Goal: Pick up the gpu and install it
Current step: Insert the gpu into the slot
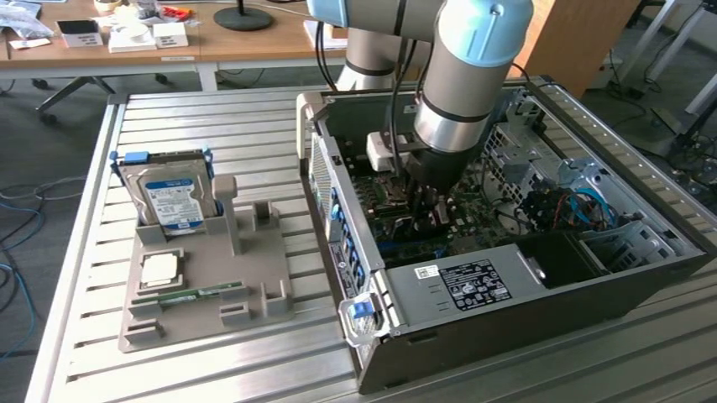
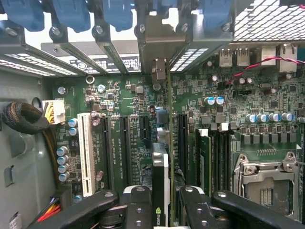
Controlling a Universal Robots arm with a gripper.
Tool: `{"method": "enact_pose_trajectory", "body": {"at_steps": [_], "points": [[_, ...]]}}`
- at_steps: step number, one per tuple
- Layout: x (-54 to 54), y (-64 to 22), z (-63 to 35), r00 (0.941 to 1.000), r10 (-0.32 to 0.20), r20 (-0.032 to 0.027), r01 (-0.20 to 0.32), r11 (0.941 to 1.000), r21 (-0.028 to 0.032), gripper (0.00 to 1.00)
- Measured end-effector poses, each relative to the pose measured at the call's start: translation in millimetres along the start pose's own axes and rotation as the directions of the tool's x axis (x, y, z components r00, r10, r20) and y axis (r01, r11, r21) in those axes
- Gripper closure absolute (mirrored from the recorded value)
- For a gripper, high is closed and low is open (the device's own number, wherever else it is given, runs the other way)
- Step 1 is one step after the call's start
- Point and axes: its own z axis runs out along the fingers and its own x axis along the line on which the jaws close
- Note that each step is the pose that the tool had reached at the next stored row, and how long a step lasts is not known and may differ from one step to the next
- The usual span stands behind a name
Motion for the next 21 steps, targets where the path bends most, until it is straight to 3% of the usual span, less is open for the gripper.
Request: {"method": "enact_pose_trajectory", "body": {"at_steps": [16,18,20,21], "points": [[0.0,0.2,0.6,1.0000,0.000,0.0004,0.000,1.0000,-0.0002,0.73],[0.0,0.1,0.4,1.0000,0.000,-0.0001,0.000,1.0000,-0.0001,0.67],[0.1,0.1,0.3,1.0000,0.000,-0.0004,0.000,1.0000,-0.0002,0.55],[0.1,0.1,0.3,1.0000,0.000,-0.0005,0.000,1.0000,-0.0003,0.55]]}}
